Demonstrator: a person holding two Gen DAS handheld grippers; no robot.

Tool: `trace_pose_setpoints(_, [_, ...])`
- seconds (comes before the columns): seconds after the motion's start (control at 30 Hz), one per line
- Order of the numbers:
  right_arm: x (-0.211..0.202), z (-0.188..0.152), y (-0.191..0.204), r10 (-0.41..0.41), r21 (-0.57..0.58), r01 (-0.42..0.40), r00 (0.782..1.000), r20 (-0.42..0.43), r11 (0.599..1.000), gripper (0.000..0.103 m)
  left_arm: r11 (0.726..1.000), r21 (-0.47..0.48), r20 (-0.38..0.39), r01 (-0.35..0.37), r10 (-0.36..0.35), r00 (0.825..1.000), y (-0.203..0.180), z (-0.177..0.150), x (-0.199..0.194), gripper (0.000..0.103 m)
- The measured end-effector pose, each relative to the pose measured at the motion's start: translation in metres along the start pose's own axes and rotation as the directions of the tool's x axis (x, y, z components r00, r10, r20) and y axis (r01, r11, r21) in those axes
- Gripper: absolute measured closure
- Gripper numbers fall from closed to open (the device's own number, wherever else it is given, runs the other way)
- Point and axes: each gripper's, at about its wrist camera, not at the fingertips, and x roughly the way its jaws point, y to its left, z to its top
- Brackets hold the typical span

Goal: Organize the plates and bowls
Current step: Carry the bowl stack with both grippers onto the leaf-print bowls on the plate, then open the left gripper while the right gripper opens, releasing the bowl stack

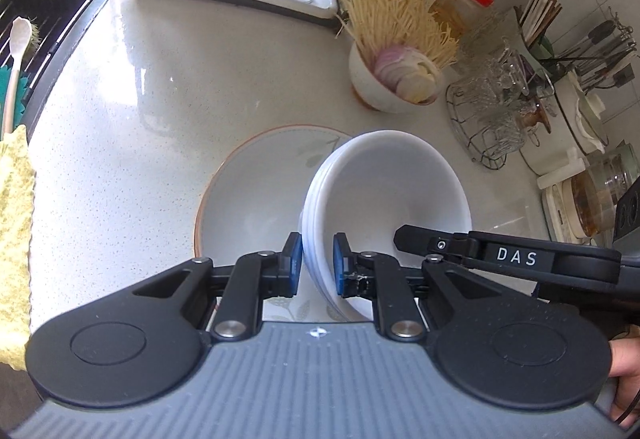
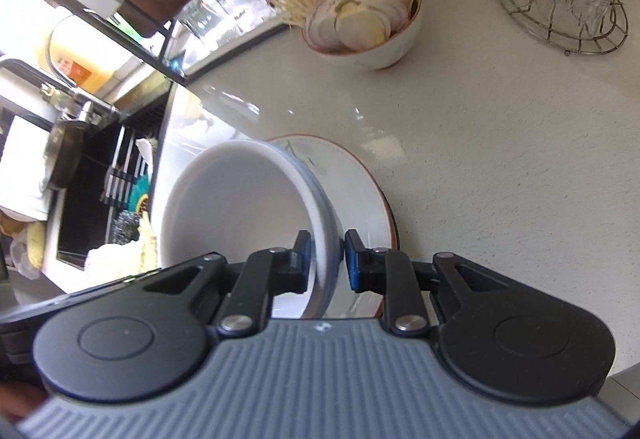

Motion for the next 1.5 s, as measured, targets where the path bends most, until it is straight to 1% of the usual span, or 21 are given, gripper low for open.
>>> trace_pose_setpoints(0.27, [0.016,-0.001,0.004,-0.034,-0.005,0.034,0.999,-0.019,0.999,0.081,1.000,-0.013,-0.037,0.007,-0.007,0.999,0.011,0.001,0.014,0.086])
trace_pose_setpoints(0.6, [0.034,0.001,0.010,-0.045,-0.036,0.044,0.998,-0.040,0.998,0.081,0.999,-0.028,-0.058,-0.015,0.013,0.998,0.022,0.005,0.026,0.085])
trace_pose_setpoints(0.73, [0.035,0.002,0.010,-0.036,-0.040,0.035,0.999,-0.039,0.999,0.080,0.999,-0.034,-0.066,-0.021,0.019,0.998,0.023,0.005,0.026,0.084])
trace_pose_setpoints(0.77, [0.034,0.002,0.010,-0.029,-0.044,0.027,0.999,-0.041,0.999,0.079,0.999,-0.039,-0.061,-0.023,0.021,0.998,0.024,0.005,0.023,0.083])
trace_pose_setpoints(0.8, [0.032,0.003,0.010,-0.017,-0.045,0.015,0.999,-0.034,0.999,0.072,0.999,-0.042,-0.052,-0.027,0.025,0.998,0.024,0.005,0.019,0.078])
trace_pose_setpoints(0.83, [0.028,0.002,0.009,-0.006,-0.041,0.005,1.000,-0.022,0.999,0.059,0.999,-0.043,-0.040,-0.029,0.027,0.999,0.024,0.006,0.015,0.073])
trace_pose_setpoints(0.87, [0.024,0.002,0.008,0.000,-0.038,0.000,1.000,-0.008,0.999,0.053,0.999,-0.043,-0.029,-0.029,0.027,0.999,0.024,0.006,0.011,0.071])
trace_pose_setpoints(0.9, [0.020,0.002,0.008,0.003,-0.037,-0.003,1.000,0.002,0.999,0.050,0.999,-0.038,-0.018,-0.031,0.030,0.999,0.023,0.006,0.006,0.071])
trace_pose_setpoints(1.0, [0.010,0.000,0.007,0.015,-0.048,-0.014,1.000,0.022,0.999,0.050,0.999,-0.021,0.009,-0.042,0.042,0.999,0.016,0.004,-0.006,0.070])
trace_pose_setpoints(1.1, [-0.004,-0.002,0.008,0.013,-0.069,-0.009,0.998,0.059,0.998,0.050,0.999,-0.002,0.039,-0.046,0.046,0.998,0.006,0.001,-0.020,0.070])
trace_pose_setpoints(1.27, [-0.037,-0.008,0.008,0.025,-0.102,-0.011,0.991,0.135,0.995,0.050,0.995,0.068,0.102,-0.069,0.062,0.993,-0.021,-0.005,-0.045,0.070])
trace_pose_setpoints(1.43, [-0.076,-0.017,0.008,0.043,-0.139,-0.013,0.975,0.219,0.990,0.050,0.991,0.102,0.162,-0.085,0.068,0.984,-0.044,-0.013,-0.074,0.070])
trace_pose_setpoints(1.5, [-0.093,-0.021,0.009,0.051,-0.161,-0.010,0.965,0.256,0.987,0.050,0.990,0.111,0.186,-0.089,0.068,0.980,-0.052,-0.017,-0.086,0.070])
